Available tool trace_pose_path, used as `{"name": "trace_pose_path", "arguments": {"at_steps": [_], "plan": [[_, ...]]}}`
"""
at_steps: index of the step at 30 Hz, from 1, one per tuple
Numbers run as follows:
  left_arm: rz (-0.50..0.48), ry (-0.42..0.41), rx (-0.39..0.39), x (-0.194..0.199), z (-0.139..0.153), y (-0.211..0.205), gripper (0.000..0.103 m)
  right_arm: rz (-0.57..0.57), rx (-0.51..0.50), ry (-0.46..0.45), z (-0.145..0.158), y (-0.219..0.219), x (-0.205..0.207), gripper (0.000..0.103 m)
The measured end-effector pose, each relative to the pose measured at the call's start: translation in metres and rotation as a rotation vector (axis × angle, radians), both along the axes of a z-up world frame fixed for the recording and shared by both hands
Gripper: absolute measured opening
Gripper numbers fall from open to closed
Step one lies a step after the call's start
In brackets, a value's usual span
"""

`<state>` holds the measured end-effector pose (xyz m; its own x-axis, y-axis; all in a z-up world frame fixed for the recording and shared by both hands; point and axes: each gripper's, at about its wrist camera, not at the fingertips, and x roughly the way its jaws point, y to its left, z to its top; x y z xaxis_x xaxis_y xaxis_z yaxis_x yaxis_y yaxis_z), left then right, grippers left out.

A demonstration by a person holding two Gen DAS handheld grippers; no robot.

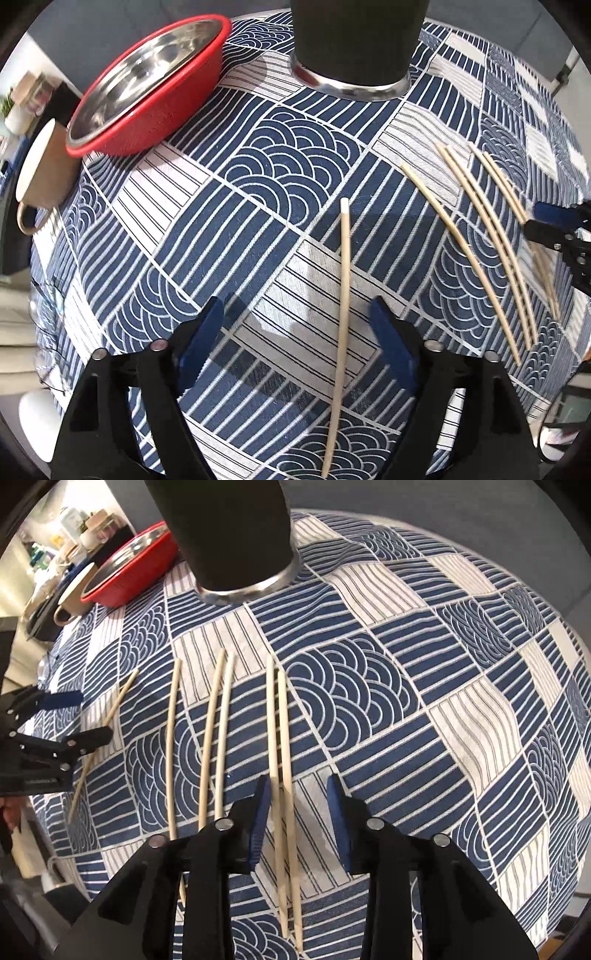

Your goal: Organize utensils

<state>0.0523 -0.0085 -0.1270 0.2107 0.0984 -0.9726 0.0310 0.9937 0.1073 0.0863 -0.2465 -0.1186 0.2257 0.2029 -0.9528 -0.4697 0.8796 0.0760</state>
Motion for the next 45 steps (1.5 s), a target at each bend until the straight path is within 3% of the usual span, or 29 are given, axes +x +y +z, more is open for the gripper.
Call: {"name": "trace_pose_path", "arguments": {"at_steps": [4,7,12,21,24,26,29,31,33,36,41,45], "plan": [[0.021,0.002,-0.029,0.003,-0.003,0.006,0.091,0.047,-0.055,-0.039,-0.001,0.009,-0.005,0.031],[0.064,0.009,-0.09,0.003,-0.006,0.023,0.091,0.003,0.005,-0.002,0.0,0.001,-0.002,0.032],[0.057,0.013,-0.086,0.003,-0.006,0.025,0.092,-0.031,0.072,-0.007,0.004,-0.015,-0.001,0.032],[0.068,0.022,-0.079,-0.001,-0.009,0.022,0.097,0.046,-0.074,-0.041,0.001,0.003,-0.008,0.035],[0.043,0.011,-0.07,-0.001,-0.01,0.026,0.095,0.025,-0.068,-0.018,0.003,0.001,-0.007,0.034],[0.022,-0.003,-0.083,-0.002,-0.008,0.021,0.088,0.037,-0.084,-0.018,0.002,0.004,-0.006,0.032],[-0.013,-0.011,-0.092,-0.003,-0.004,0.018,0.075,0.022,-0.081,-0.004,0.004,0.006,-0.002,0.008],[-0.05,-0.02,-0.095,-0.004,0.0,0.016,0.056,-0.01,-0.083,0.005,0.005,0.001,0.001,0.004],[-0.055,-0.016,-0.1,-0.005,0.003,0.019,0.03,-0.038,-0.063,0.025,0.006,-0.007,0.005,0.004],[-0.03,0.004,-0.133,-0.006,0.004,0.033,0.007,-0.076,-0.04,0.042,0.007,-0.019,0.008,0.004],[0.019,0.009,-0.149,-0.01,0.004,0.049,0.005,-0.145,0.019,0.06,0.009,-0.048,0.012,0.004],[-0.008,0.026,-0.165,-0.015,0.008,0.049,0.005,-0.179,0.065,0.049,0.019,-0.065,0.02,0.004]]}}
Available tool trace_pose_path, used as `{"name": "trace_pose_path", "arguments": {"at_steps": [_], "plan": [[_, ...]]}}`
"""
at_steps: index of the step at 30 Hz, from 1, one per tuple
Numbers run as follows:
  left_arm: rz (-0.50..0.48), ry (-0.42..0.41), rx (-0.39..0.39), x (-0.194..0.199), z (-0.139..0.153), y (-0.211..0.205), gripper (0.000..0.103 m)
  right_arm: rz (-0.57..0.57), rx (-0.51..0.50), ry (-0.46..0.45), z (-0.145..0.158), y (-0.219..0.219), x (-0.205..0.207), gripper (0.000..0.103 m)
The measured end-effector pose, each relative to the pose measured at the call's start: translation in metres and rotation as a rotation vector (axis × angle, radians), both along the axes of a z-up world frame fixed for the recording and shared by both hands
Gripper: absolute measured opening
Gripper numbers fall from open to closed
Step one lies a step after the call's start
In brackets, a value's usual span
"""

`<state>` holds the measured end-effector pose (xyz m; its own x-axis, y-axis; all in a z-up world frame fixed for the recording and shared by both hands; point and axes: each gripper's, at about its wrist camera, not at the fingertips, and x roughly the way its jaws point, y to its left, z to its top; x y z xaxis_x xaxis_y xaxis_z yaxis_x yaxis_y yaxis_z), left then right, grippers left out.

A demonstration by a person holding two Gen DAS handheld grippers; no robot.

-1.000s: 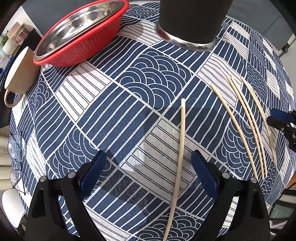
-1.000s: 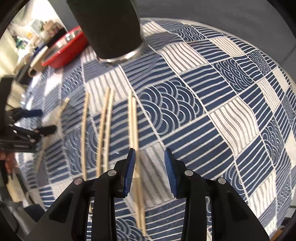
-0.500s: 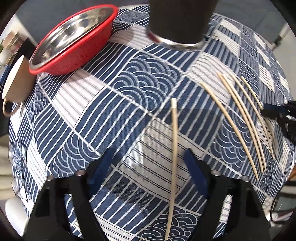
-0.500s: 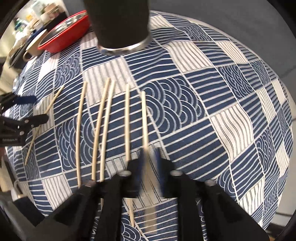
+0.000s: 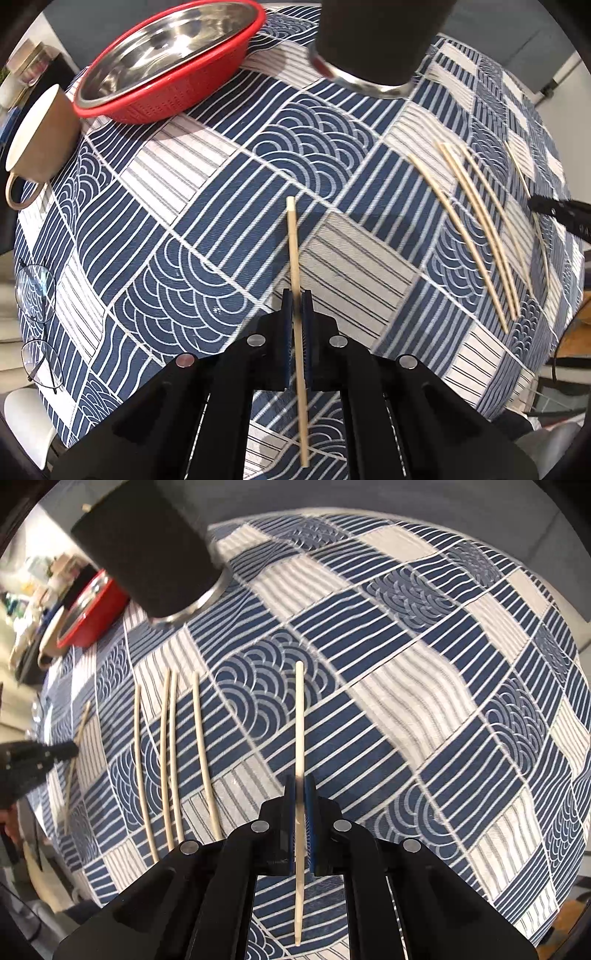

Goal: Organize utensils
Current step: 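Lift both held chopsticks and carry them over the black holder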

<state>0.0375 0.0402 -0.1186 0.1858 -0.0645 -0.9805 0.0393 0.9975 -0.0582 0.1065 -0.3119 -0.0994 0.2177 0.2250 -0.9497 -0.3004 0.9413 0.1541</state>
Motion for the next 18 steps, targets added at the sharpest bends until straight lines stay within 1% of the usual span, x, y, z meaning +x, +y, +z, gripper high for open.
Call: {"name": "trace_pose_path", "arguments": {"at_steps": [3,5,7,10,13,15,18], "plan": [[0.001,-0.034,0.013,0.004,0.014,-0.001,0.005,-0.01,0.021,-0.035,0.015,-0.008,0.008,0.004],[-0.005,-0.058,0.021,0.007,0.026,0.0,0.005,-0.013,0.031,-0.059,0.022,-0.001,0.009,0.004],[-0.007,-0.088,0.034,0.011,0.041,0.002,0.005,-0.013,0.04,-0.095,0.037,-0.001,0.012,0.005],[0.001,-0.136,0.028,0.023,0.068,0.007,0.005,-0.015,0.056,-0.143,0.057,0.004,0.024,0.005],[-0.002,-0.195,0.045,0.034,0.097,0.005,0.005,-0.016,0.069,-0.193,0.08,0.003,0.032,0.005],[0.006,-0.233,0.07,0.043,0.115,0.004,0.005,-0.02,0.085,-0.222,0.096,0.001,0.037,0.005],[0.017,-0.276,0.045,0.061,0.141,0.006,0.005,-0.02,0.107,-0.271,0.119,0.003,0.046,0.005]]}}
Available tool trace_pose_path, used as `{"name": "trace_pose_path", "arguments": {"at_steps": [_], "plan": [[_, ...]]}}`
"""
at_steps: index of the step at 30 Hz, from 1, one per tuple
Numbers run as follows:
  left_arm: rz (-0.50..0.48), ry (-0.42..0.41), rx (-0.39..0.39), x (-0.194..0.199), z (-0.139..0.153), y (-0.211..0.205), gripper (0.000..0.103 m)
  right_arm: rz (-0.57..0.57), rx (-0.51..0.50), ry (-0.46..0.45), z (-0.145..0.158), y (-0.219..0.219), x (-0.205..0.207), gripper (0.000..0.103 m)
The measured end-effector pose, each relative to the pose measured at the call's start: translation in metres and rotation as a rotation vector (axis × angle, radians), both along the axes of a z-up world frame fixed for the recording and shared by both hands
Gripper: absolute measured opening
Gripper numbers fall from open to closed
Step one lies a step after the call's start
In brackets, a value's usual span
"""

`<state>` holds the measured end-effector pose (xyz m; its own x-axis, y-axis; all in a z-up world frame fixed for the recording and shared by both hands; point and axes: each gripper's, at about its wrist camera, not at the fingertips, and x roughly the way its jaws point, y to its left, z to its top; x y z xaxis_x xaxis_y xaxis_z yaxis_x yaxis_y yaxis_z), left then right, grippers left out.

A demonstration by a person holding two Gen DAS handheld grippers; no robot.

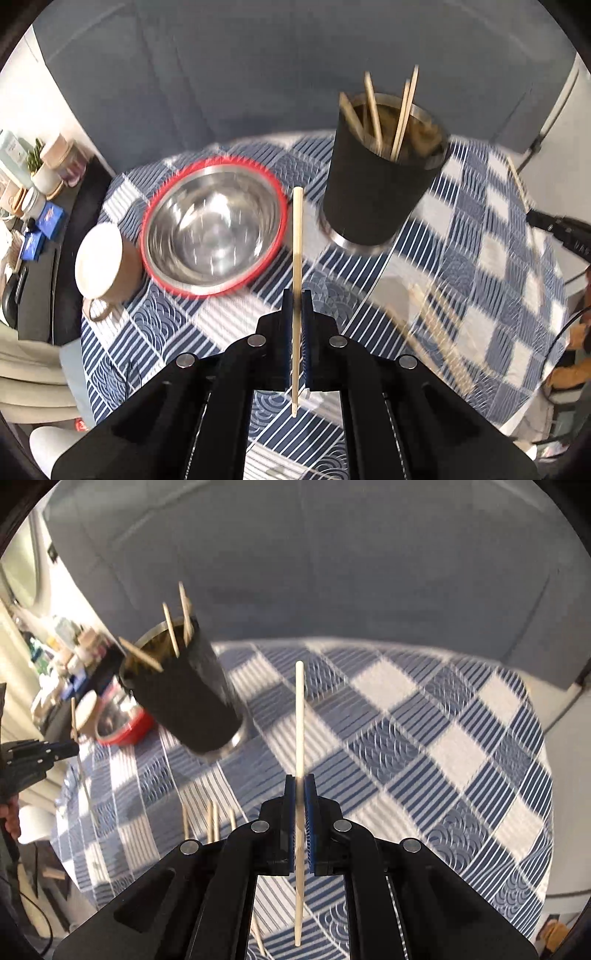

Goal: Organize utensils
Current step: 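Lift both held chopsticks and carry them over the black holder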

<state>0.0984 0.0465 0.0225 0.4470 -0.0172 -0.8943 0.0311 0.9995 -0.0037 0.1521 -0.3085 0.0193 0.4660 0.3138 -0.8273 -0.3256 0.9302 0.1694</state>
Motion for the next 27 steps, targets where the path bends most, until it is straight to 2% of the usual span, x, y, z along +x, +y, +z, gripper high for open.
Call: {"name": "trace_pose_path", "arguments": {"at_steps": [3,9,13,16,22,27], "plan": [[-0.01,-0.048,0.02,0.012,0.024,-0.005,0.005,0.006,0.015,-0.045,0.022,0.004,0.006,0.005],[-0.017,-0.136,0.011,0.032,0.066,-0.015,0.005,0.034,0.043,-0.134,0.061,0.019,0.017,0.005],[-0.028,-0.204,-0.04,0.043,0.092,-0.027,0.005,0.054,0.043,-0.199,0.082,0.034,0.024,0.005],[-0.044,-0.234,-0.087,0.054,0.105,-0.033,0.005,0.079,0.061,-0.256,0.099,0.048,0.029,0.005],[-0.078,-0.296,-0.091,0.071,0.125,-0.047,0.005,0.142,0.123,-0.351,0.125,0.072,0.035,0.005],[-0.097,-0.346,-0.107,0.084,0.13,-0.052,0.005,0.173,0.166,-0.395,0.132,0.087,0.045,0.005]]}}
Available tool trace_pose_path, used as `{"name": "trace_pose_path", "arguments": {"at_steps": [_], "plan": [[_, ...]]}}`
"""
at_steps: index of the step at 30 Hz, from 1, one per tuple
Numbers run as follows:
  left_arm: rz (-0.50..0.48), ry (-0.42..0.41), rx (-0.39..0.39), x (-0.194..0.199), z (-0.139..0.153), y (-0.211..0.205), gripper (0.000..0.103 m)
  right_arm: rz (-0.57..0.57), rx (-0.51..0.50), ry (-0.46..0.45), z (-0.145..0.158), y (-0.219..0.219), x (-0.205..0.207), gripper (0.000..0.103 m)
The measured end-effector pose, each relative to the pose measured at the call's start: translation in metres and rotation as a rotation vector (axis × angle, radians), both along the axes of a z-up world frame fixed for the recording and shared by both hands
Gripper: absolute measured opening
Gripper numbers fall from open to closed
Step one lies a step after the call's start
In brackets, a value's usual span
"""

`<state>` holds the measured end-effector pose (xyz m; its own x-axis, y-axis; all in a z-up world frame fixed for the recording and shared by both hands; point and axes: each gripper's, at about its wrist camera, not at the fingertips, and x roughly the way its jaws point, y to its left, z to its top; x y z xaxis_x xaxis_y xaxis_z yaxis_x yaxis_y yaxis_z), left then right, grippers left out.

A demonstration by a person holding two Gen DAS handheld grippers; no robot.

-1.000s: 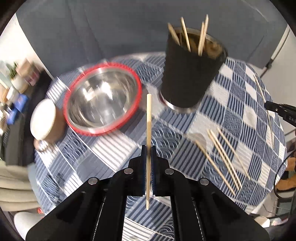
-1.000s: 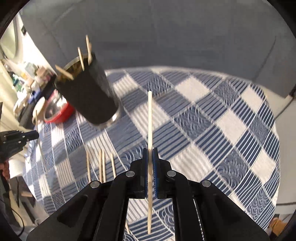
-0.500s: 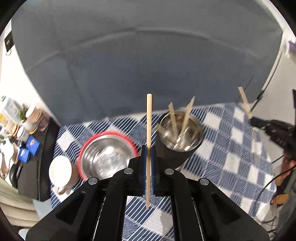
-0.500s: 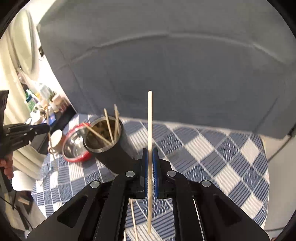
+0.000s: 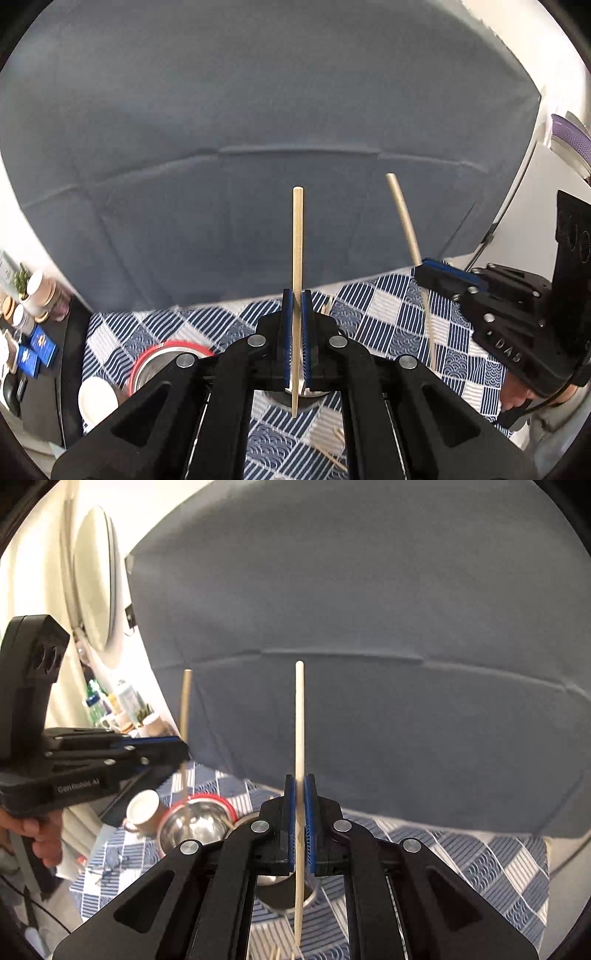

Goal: Organize utensils
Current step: 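Lift both held chopsticks and carry them over the black holder, then lower the chopsticks into the black holder and open both tools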

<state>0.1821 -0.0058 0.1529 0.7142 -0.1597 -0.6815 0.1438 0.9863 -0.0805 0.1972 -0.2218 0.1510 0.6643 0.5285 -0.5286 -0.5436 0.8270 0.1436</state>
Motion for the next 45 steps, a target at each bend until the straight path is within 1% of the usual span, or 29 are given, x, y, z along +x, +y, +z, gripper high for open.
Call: {"name": "trace_pose_path", "arguments": {"at_steps": [2,4,6,11,14,18,23,30,32,41,45], "plan": [[-0.027,-0.026,-0.021,0.005,-0.002,0.0,0.005,0.012,0.037,-0.012,-0.002,0.005,0.007,0.005],[-0.035,-0.052,-0.031,0.008,-0.005,0.001,0.005,0.022,0.077,-0.021,-0.006,0.008,0.013,0.005],[-0.047,-0.072,-0.059,0.013,-0.01,0.005,0.005,0.03,0.116,-0.028,-0.011,0.011,0.02,0.005],[-0.05,-0.089,-0.08,0.022,-0.026,0.011,0.005,0.044,0.187,-0.065,-0.027,0.022,0.032,0.005],[-0.046,-0.094,-0.095,0.024,-0.039,0.015,0.005,0.055,0.209,-0.074,-0.039,0.032,0.039,0.005],[-0.035,-0.062,-0.141,0.027,-0.058,0.019,0.005,0.075,0.196,-0.086,-0.055,0.047,0.043,0.005],[-0.043,-0.059,-0.133,0.025,-0.078,0.017,0.005,0.084,0.198,-0.068,-0.076,0.054,0.044,0.005],[-0.057,-0.042,-0.125,0.015,-0.1,0.007,0.005,0.066,0.178,-0.024,-0.107,0.048,0.039,0.005],[-0.063,-0.035,-0.134,0.014,-0.104,0.008,0.005,0.068,0.172,-0.016,-0.114,0.047,0.035,0.005],[-0.05,0.007,-0.141,0.009,-0.128,0.007,0.005,0.076,0.1,-0.001,-0.135,0.047,0.017,0.005],[-0.041,0.029,-0.142,0.007,-0.134,0.008,0.005,0.073,0.082,0.003,-0.139,0.038,0.01,0.005]]}}
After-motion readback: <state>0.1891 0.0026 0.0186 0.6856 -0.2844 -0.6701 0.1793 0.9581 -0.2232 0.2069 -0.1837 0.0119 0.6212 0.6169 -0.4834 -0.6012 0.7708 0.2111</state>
